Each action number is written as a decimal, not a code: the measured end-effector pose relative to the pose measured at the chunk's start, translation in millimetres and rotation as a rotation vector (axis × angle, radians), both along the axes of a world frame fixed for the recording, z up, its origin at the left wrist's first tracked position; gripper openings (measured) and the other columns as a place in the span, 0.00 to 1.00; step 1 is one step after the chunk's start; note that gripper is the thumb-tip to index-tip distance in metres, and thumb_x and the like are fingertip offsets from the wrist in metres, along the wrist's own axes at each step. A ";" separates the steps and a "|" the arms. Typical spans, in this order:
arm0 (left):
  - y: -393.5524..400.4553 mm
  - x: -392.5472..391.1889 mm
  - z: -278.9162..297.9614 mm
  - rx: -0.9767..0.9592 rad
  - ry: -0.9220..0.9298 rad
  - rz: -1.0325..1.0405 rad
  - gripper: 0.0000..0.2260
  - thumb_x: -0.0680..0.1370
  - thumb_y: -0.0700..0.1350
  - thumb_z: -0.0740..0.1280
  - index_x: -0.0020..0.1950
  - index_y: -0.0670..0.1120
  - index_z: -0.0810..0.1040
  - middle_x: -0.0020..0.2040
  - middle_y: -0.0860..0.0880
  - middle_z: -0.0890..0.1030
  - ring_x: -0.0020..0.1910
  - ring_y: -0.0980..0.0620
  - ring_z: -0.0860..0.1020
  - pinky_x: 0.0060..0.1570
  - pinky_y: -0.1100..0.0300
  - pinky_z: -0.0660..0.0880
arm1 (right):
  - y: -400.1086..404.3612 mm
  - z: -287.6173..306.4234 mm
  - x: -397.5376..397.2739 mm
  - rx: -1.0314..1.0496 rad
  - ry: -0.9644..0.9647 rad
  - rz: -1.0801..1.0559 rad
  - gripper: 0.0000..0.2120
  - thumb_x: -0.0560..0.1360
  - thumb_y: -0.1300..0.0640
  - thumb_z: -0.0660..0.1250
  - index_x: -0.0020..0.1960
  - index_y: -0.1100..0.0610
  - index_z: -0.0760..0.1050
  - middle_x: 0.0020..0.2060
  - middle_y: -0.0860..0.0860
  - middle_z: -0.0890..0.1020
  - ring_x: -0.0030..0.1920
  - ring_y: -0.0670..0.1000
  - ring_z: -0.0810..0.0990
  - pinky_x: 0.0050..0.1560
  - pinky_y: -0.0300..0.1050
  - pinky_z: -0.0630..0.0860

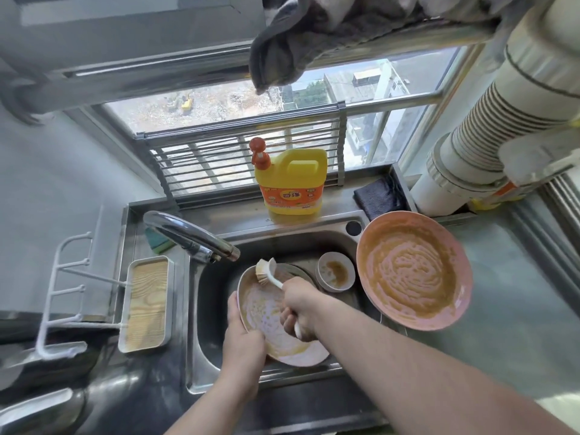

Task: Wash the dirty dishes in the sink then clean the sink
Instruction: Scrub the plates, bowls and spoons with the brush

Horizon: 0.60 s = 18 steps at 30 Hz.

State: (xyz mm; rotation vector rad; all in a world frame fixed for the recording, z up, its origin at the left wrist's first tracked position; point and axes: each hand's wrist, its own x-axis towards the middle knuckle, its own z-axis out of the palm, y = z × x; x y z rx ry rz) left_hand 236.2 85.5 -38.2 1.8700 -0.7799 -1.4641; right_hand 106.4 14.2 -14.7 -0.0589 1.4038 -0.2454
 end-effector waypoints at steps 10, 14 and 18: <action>-27.5 37.8 1.7 0.087 -0.064 0.263 0.17 0.88 0.49 0.51 0.71 0.68 0.69 0.60 0.48 0.81 0.58 0.41 0.82 0.53 0.30 0.81 | 98.1 16.2 -51.6 -0.589 0.070 0.770 0.06 0.82 0.47 0.54 0.50 0.44 0.69 0.38 0.50 0.72 0.33 0.52 0.71 0.30 0.47 0.70; -32.1 54.4 4.0 0.084 -0.099 0.179 0.17 0.89 0.49 0.51 0.69 0.68 0.73 0.61 0.47 0.82 0.58 0.40 0.82 0.52 0.32 0.81 | 86.9 1.7 -94.5 -0.594 0.269 1.119 0.06 0.85 0.47 0.53 0.54 0.42 0.67 0.48 0.49 0.81 0.50 0.55 0.79 0.49 0.49 0.74; -29.9 51.1 6.3 0.165 -0.044 0.091 0.18 0.89 0.52 0.50 0.63 0.69 0.77 0.56 0.48 0.85 0.55 0.38 0.84 0.44 0.32 0.83 | 54.1 -27.7 -101.5 -0.617 0.571 1.183 0.05 0.84 0.51 0.54 0.49 0.46 0.62 0.44 0.53 0.80 0.45 0.61 0.80 0.41 0.54 0.73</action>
